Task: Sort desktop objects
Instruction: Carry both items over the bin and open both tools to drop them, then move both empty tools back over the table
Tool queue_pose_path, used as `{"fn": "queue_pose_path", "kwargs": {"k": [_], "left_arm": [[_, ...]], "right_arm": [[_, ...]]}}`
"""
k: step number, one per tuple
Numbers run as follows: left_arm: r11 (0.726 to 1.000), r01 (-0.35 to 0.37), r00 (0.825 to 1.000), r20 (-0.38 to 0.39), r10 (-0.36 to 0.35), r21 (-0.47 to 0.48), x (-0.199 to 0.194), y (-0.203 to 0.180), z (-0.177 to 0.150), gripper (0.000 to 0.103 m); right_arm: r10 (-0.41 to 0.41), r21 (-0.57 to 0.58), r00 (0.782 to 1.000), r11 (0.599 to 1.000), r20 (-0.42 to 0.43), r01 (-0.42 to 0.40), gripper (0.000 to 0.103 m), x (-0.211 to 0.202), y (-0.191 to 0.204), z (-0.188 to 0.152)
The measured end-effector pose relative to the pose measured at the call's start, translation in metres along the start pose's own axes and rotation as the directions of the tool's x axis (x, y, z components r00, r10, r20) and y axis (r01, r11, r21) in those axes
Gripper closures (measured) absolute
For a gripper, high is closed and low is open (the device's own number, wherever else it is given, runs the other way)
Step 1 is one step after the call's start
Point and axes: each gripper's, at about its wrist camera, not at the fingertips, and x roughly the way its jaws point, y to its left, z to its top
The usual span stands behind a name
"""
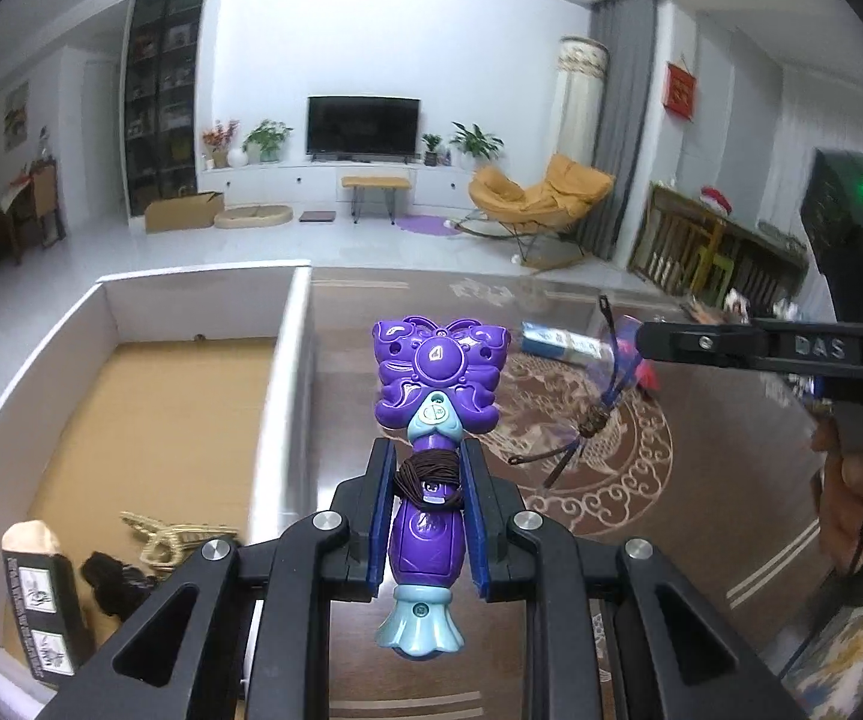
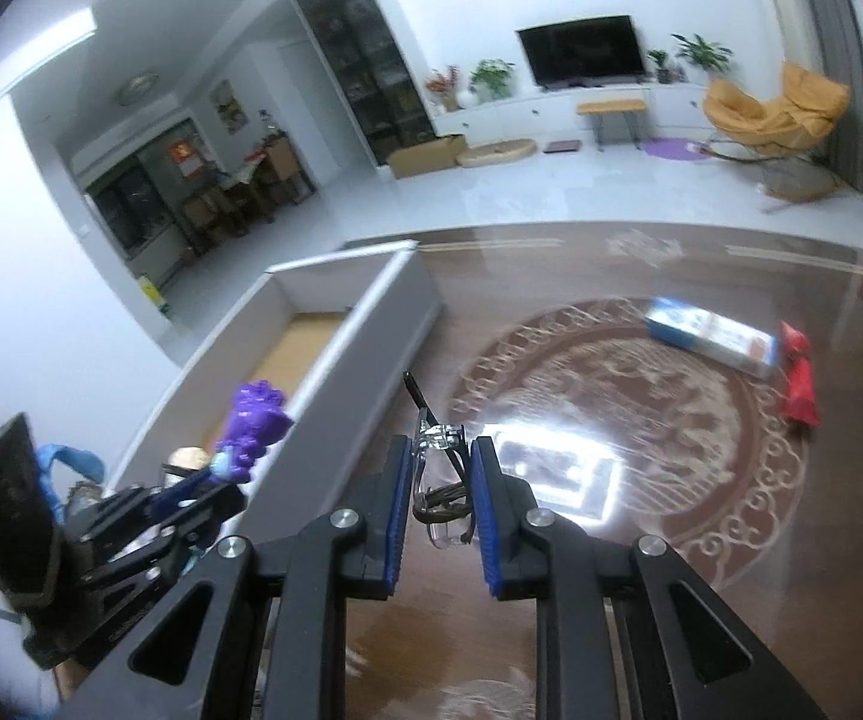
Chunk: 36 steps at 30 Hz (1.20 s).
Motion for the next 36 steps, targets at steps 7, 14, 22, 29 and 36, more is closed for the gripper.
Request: {"fn": "queue_pose_path", "kwargs": {"k": [7,14,22,29,36], "left_arm": [[0.989,-0.121,0.992,0.014,0.122,-0.081,-0.034,0.086,0.004,0.082],[0.96,-0.247,0.968,-0.081,0.237,-0.134,-0.041,0.164,-0.025,0.082],[0.92,-0.355,0.918,-0.246,0.31,-0.165,-0.006,0.202,-0.06,0.052],[0.899,-0.404,0.91,-0.172,0.377,-0.166,-0.017,0.194,-0.057,0.019],[0.921,-0.353,0.936,-0.067,0.347,-0.167,-0.038,0.164,-0.042,0.019]], "right_arm": [[0.17,-0.06,0.985,0.984,-0.009,-0.17,0.082,0.012,0.074,0.021],[0.338,-0.058,0.927,0.935,-0.162,-0.351,0.082,0.067,0.15,0.015],[0.33,-0.081,0.862,0.918,-0.384,-0.388,0.073,0.172,0.213,-0.02],[0.298,-0.093,0.934,0.943,-0.199,-0.321,0.023,0.156,0.186,-0.022],[-0.045,-0.218,0.997,0.974,0.058,0.057,0.0,0.095,0.082,-0.053]]}}
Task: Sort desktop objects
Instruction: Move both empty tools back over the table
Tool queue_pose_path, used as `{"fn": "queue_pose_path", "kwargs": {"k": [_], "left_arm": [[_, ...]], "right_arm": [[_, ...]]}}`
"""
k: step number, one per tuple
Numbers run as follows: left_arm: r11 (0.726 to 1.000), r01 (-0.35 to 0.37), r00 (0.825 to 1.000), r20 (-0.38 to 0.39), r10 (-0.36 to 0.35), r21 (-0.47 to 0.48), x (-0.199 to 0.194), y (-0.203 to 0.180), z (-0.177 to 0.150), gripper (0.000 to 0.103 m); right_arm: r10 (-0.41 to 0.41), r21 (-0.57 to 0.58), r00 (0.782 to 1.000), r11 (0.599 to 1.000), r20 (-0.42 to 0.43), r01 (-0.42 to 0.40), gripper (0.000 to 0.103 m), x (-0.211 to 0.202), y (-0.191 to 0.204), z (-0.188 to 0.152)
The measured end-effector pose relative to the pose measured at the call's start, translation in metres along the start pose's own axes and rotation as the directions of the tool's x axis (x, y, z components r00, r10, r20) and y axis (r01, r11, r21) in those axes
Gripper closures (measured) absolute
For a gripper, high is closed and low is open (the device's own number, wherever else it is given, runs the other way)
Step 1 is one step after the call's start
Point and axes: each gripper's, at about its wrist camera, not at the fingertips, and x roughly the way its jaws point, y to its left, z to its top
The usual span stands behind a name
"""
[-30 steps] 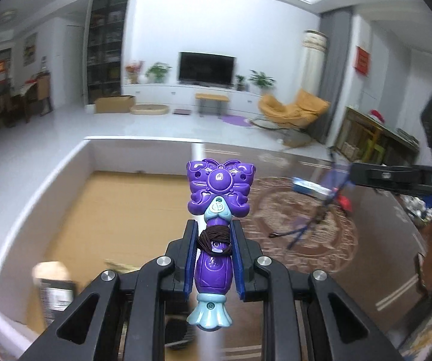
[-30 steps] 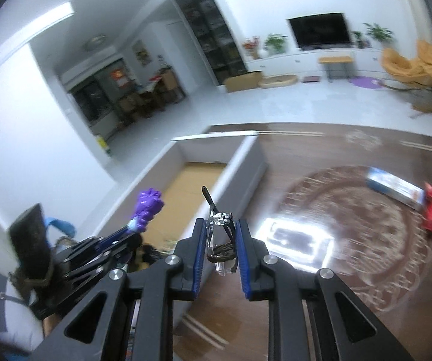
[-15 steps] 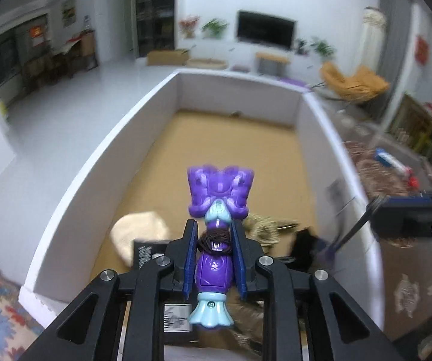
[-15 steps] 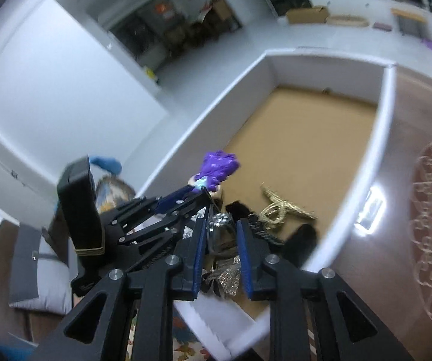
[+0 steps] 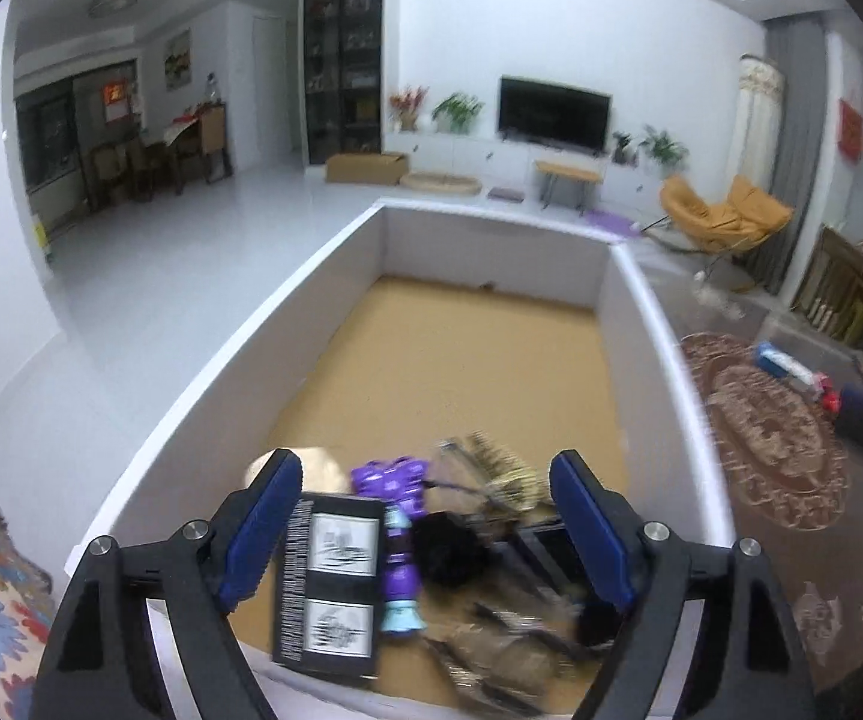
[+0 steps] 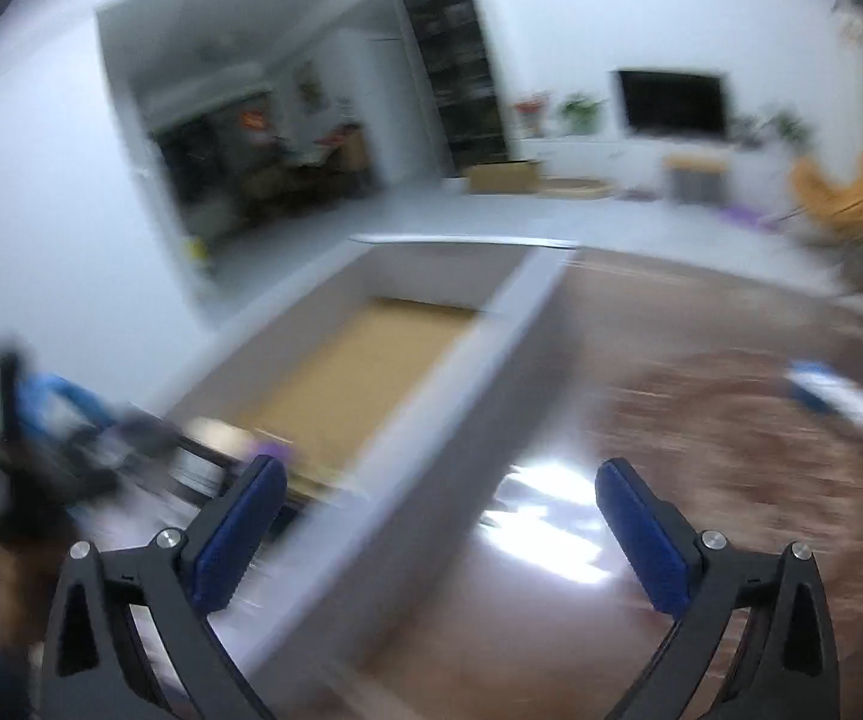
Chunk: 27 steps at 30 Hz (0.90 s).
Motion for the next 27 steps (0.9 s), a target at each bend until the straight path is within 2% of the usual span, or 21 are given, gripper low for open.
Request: {"fn": "queue_pose_path", "kwargs": {"k": [1,3,4,6,7,9,11,14,19,21,24,27], "left_arm": [[1.0,0.024,1.0,0.013,-0.025,0.009,-0.007,-0.008,0.002,0.019],[0.997,0.072,0.997,0.035,-0.073,0.025,-0.021,-0.026,0.004,0.019],[0.993,0.109,0.993,0.049,-0.111,0.039,-0.029,-0.04,0.007,0.018],[0.985,0.164,0.984,0.062,-0.168,0.059,-0.042,-0.062,0.01,0.015],[0.978,0.195,0.978,0.064,-0.2,0.071,-0.047,-0.074,0.014,0.011],[0.959,0.266,0.96,0.061,-0.272,0.096,-0.06,-0.102,0.015,0.003],[0.925,0.355,0.932,0.021,-0.361,0.137,-0.067,-0.141,0.013,0.001],[0.879,0.428,0.903,-0.056,-0.426,0.21,-0.064,-0.191,0.003,0.001],[0.827,0.449,0.893,-0.191,-0.407,0.339,-0.027,-0.27,-0.036,0.001],[0.829,0.435,0.899,-0.224,-0.377,0.352,-0.002,-0.287,-0.05,0.001],[0.845,0.402,0.911,-0.244,-0.332,0.352,0.036,-0.31,-0.06,0.001],[0.852,0.367,0.923,-0.257,-0.286,0.373,0.074,-0.33,-0.064,0.001]], "right_arm": [[-0.051,-0.011,0.999,0.999,-0.018,0.05,0.0,-0.001,-0.012,-0.009],[-0.18,-0.025,0.98,0.984,-0.083,0.179,0.0,-0.001,-0.051,-0.039],[-0.246,-0.014,0.963,0.969,-0.114,0.246,0.0,-0.005,-0.077,-0.058],[-0.315,0.018,0.939,0.947,-0.14,0.321,0.0,-0.016,-0.112,-0.082],[-0.367,0.041,0.916,0.925,-0.162,0.378,0.0,-0.023,-0.136,-0.097],[-0.412,0.075,0.891,0.899,-0.192,0.432,0.0,-0.036,-0.17,-0.108],[-0.446,0.116,0.865,0.87,-0.229,0.479,0.0,-0.044,-0.204,-0.122],[-0.462,0.171,0.85,0.844,-0.253,0.509,0.0,-0.058,-0.236,-0.135],[-0.453,0.25,0.846,0.816,-0.281,0.521,0.0,-0.062,-0.253,-0.149],[-0.468,0.262,0.839,0.803,-0.28,0.535,0.0,-0.067,-0.251,-0.149],[-0.486,0.28,0.822,0.779,-0.295,0.561,0.0,-0.07,-0.254,-0.15],[-0.491,0.287,0.817,0.77,-0.301,0.569,0.0,-0.067,-0.256,-0.149]]}}
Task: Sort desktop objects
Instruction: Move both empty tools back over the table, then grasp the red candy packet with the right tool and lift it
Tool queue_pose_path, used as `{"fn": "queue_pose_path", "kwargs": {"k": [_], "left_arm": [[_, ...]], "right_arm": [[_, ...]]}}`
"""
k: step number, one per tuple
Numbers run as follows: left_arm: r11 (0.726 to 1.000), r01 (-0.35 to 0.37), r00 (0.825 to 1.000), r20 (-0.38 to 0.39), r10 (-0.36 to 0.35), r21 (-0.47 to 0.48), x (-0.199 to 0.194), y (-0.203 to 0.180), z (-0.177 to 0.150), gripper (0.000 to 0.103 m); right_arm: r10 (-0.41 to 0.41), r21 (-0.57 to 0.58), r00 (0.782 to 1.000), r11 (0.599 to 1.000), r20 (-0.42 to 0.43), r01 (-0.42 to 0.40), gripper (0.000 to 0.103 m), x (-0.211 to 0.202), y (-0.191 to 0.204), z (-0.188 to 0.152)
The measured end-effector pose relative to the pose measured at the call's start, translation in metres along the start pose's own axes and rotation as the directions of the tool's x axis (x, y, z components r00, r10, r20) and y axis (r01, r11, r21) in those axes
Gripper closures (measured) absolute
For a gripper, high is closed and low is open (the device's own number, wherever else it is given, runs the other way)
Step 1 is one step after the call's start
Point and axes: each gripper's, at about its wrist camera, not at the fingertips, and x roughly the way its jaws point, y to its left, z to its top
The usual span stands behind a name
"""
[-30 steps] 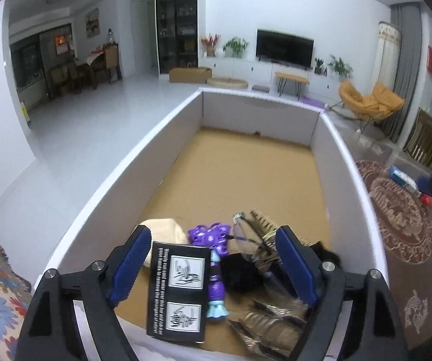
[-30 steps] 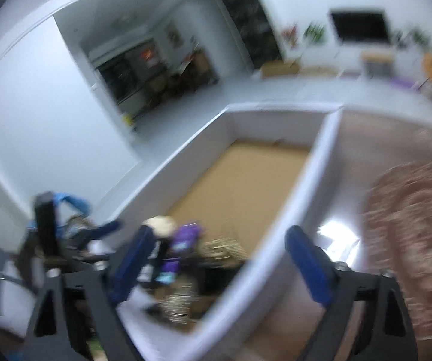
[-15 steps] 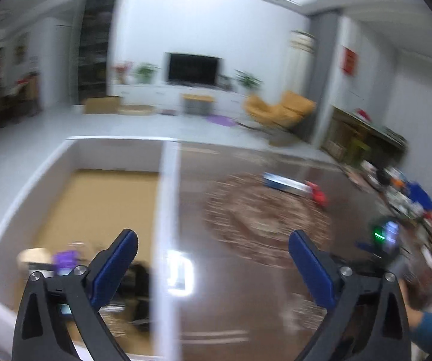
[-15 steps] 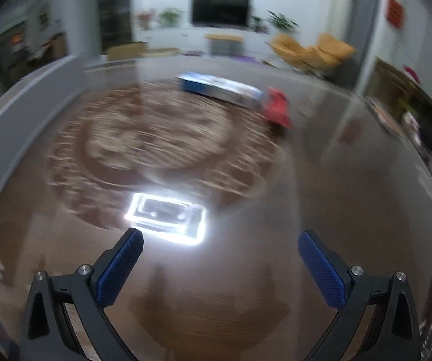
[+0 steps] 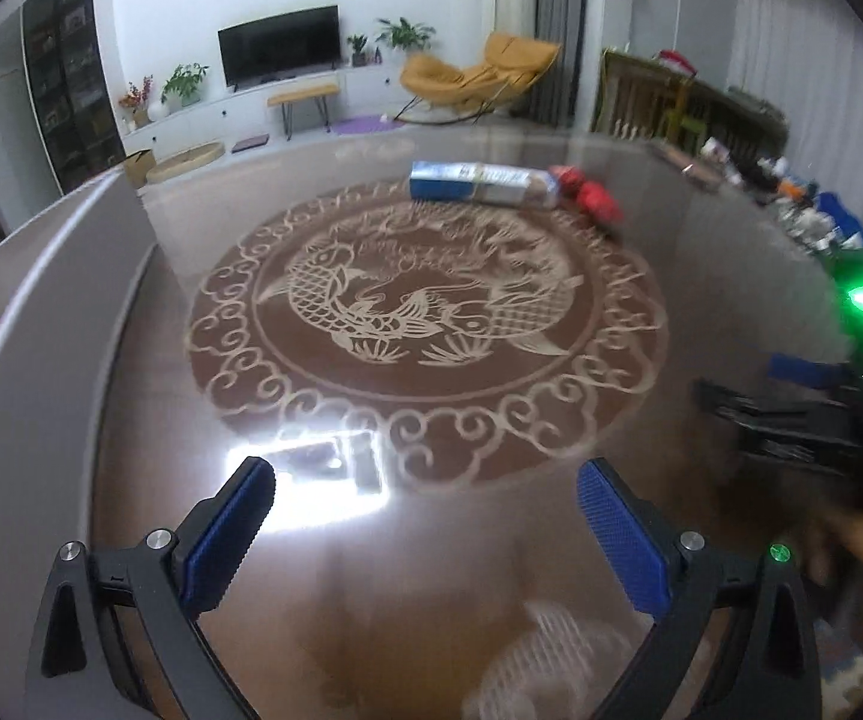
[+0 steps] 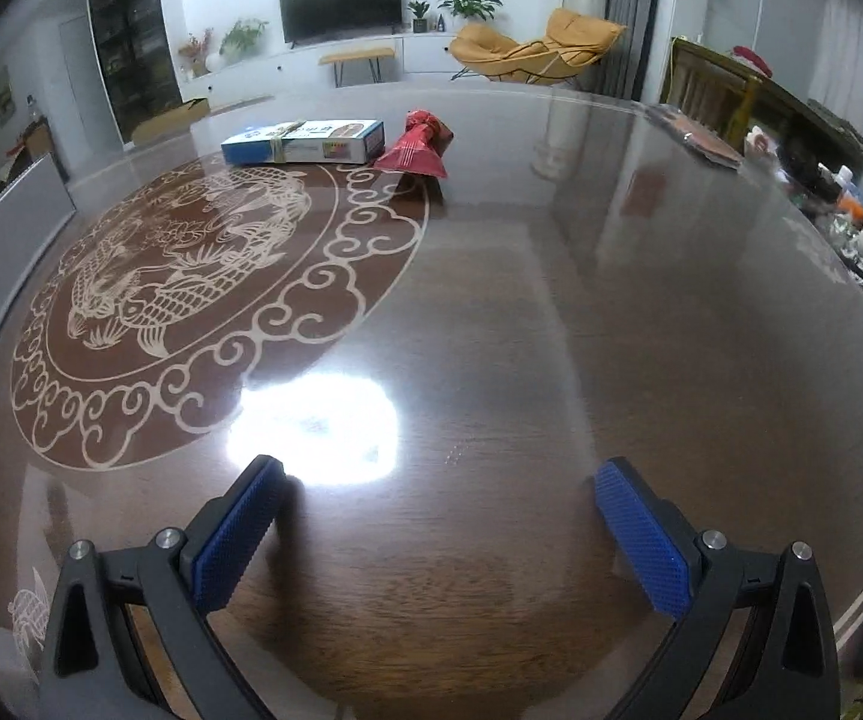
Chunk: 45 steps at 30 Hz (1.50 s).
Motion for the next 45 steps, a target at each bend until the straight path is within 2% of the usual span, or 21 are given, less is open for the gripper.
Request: {"fn": "queue_pose_path", "kwargs": {"k": [4,7,12,23,27,29,31,33,34,37,42,43,44,45], "left_arm": [[0.998,-0.05,0.997,-0.054,0.051,0.022,0.046,-0.009,0.015,0.001],[0.999,-0.045,0.996,-0.078,0.045,-0.002,0.067,-0.005,0.026,0.0],[0.999,-0.006,0.997,-0.072,0.004,-0.033,0.082,0.007,0.04,0.0],[0.999,-0.013,0.998,-0.063,0.01,-0.041,0.092,0.009,0.043,0.0],[0.999,-0.013,0.998,-0.063,0.01,-0.041,0.091,0.009,0.043,0.0],[0.999,-0.013,0.998,-0.063,0.01,-0.041,0.091,0.009,0.043,0.0],[0.999,-0.013,0.998,-0.063,0.01,-0.041,0.091,0.009,0.043,0.0],[0.999,-0.013,0.998,-0.063,0.011,-0.041,0.091,0.009,0.043,0.0],[0.999,-0.013,0.998,-0.063,0.011,-0.041,0.091,0.009,0.043,0.0],[0.999,-0.013,0.998,-0.063,0.011,-0.042,0.091,0.009,0.043,0.0],[0.999,-0.013,0.998,-0.063,0.011,-0.041,0.091,0.009,0.043,0.0],[0.999,-0.013,0.998,-0.063,0.011,-0.041,0.091,0.009,0.043,0.0],[0.999,-0.013,0.998,-0.063,0.011,-0.042,0.091,0.009,0.043,0.0],[0.999,-0.013,0.998,-0.063,0.011,-0.042,0.091,0.009,0.043,0.0]], "right_arm": [[0.001,0.001,1.0,1.0,0.0,-0.001,0.0,0.001,0.0,-0.001],[0.001,0.002,1.0,1.0,0.0,-0.001,0.0,0.001,0.001,-0.001],[0.001,0.002,1.0,1.0,0.0,-0.001,0.0,0.001,0.001,0.0],[0.003,-0.001,1.0,1.0,0.0,-0.003,0.0,0.003,0.002,0.003],[0.056,-0.011,0.998,0.998,-0.016,-0.056,0.0,0.022,0.002,0.034],[0.103,0.048,0.994,0.993,0.03,-0.105,0.0,0.033,-0.004,0.061],[0.096,0.077,0.993,0.992,0.069,-0.101,0.0,0.043,-0.007,0.088],[0.095,0.103,0.991,0.989,0.091,-0.105,0.006,0.057,-0.011,0.12],[0.1,0.111,0.991,0.988,0.092,-0.11,0.012,0.063,-0.012,0.131],[0.108,0.101,0.993,0.989,0.042,-0.112,0.026,0.087,-0.01,0.154],[0.105,0.062,0.994,0.993,0.008,-0.105,0.056,0.109,-0.006,0.169],[0.1,0.055,0.995,0.993,0.003,-0.1,0.068,0.111,-0.005,0.172],[0.088,0.04,0.996,0.995,-0.001,-0.088,0.075,0.114,-0.005,0.176],[0.086,0.029,0.996,0.996,-0.007,-0.086,0.076,0.116,-0.004,0.18]]}}
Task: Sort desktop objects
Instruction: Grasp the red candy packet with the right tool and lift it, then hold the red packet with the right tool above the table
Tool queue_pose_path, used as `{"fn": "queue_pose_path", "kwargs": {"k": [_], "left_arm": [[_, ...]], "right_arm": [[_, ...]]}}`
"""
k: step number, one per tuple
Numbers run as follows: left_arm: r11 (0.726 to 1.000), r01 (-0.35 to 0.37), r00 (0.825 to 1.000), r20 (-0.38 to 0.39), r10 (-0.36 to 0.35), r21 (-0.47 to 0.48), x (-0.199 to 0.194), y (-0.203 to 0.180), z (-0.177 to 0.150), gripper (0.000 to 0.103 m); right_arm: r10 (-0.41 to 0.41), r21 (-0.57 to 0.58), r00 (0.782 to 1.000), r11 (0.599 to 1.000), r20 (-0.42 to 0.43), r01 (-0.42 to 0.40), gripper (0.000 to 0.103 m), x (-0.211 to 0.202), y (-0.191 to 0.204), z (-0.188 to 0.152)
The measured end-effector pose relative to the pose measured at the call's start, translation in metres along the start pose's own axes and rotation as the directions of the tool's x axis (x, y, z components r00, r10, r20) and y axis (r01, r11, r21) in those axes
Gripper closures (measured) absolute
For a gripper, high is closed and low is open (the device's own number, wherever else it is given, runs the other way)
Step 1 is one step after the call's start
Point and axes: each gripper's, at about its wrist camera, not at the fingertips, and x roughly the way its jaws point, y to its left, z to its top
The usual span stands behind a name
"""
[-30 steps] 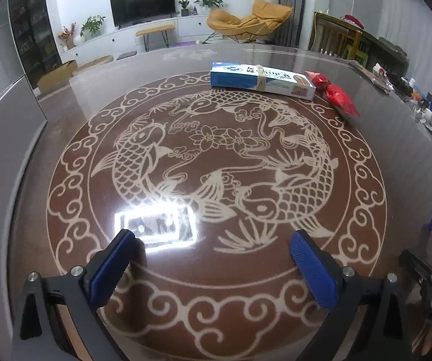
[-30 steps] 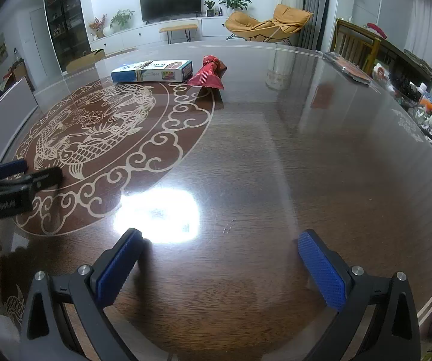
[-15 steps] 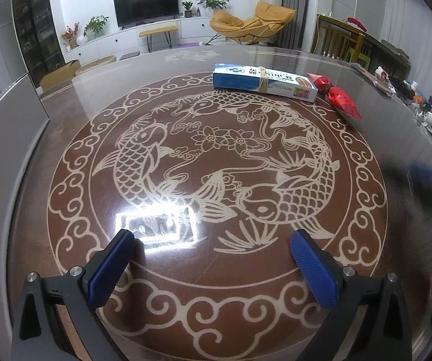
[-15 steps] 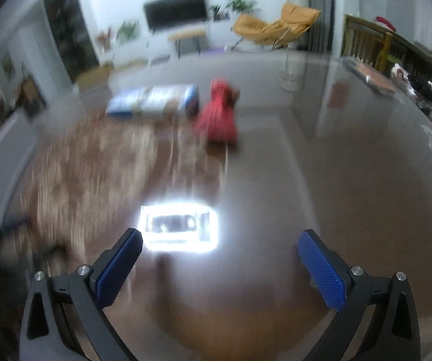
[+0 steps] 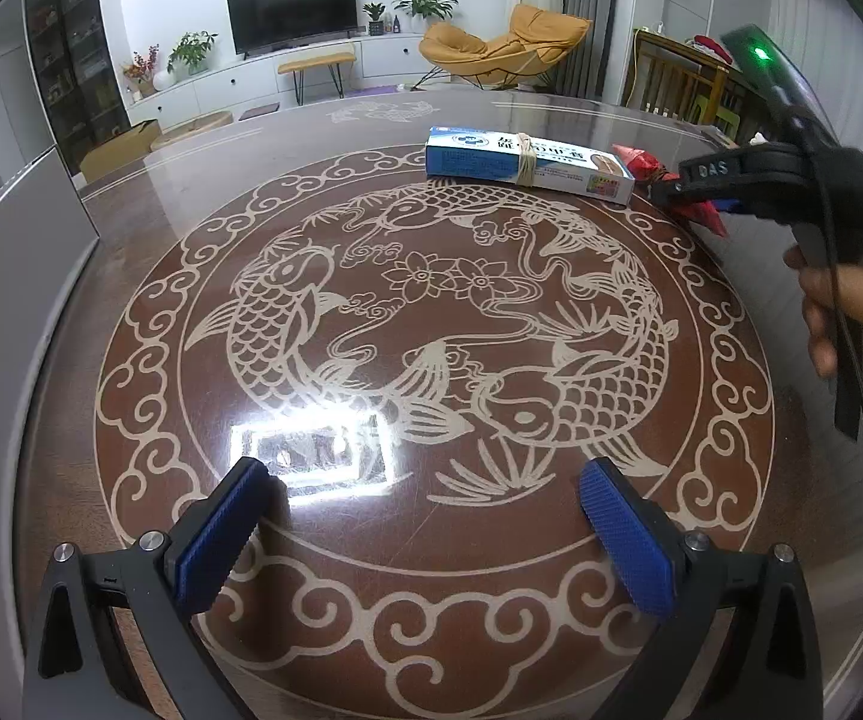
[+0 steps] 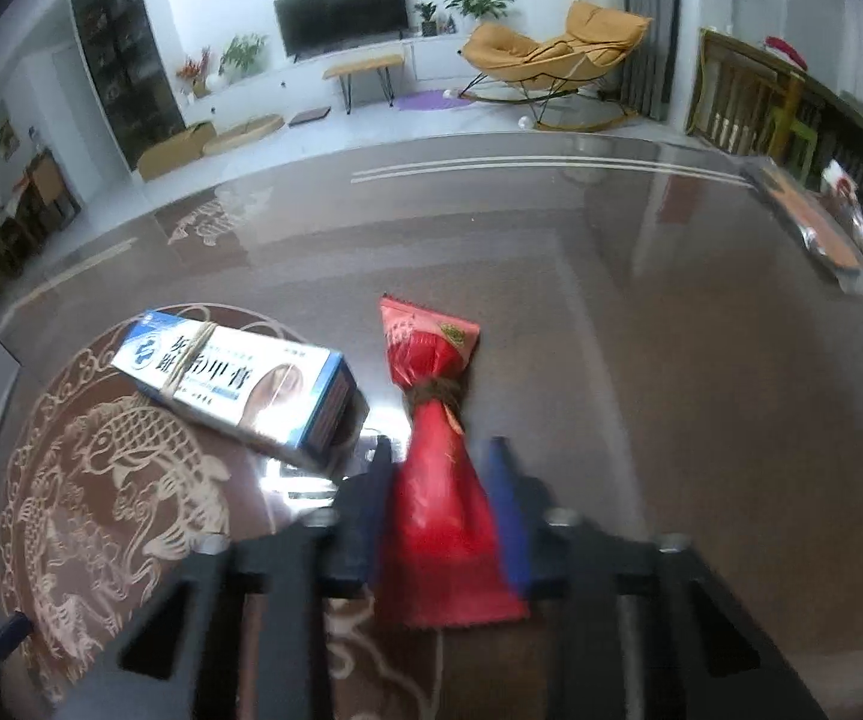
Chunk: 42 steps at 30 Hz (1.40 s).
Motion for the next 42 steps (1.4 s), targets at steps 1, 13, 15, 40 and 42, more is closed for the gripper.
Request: {"fn": "queue_pose_path", "kwargs": {"k": [1,13,15,40,42], "left_arm": [[1.0,0.0,1.0,0.0,0.0,0.0,0.0,0.0,0.0,0.0],[1.0,0.0,1.0,0.0,0.0,0.0,0.0,0.0,0.0,0.0],[1.0,0.0,1.0,0.0,0.0,0.0,0.0,0.001,0.0,0.0],[1.0,-0.002,1.0,0.002,0.002,-0.001,0.0,0.002,-0.001,0.0],[1.0,-0.001,1.0,0.002,0.001,-0.001,0.0,0.002,-0.001,0.0]], "right_arm": [[-0.004,-0.018,1.0,1.0,-0.006,0.004,0.078,0.002,0.002,0.003],[0.181,-0.345,0.983,0.921,-0.037,-0.183,0.079,-0.043,0.06,-0.073],[0.159,-0.313,0.987,0.937,-0.008,-0.154,0.079,-0.053,0.048,-0.085],[0.04,-0.191,0.999,0.981,0.007,-0.038,0.005,-0.065,0.012,-0.114],[0.042,-0.193,0.999,0.98,0.004,-0.041,0.004,-0.064,0.013,-0.114]]}}
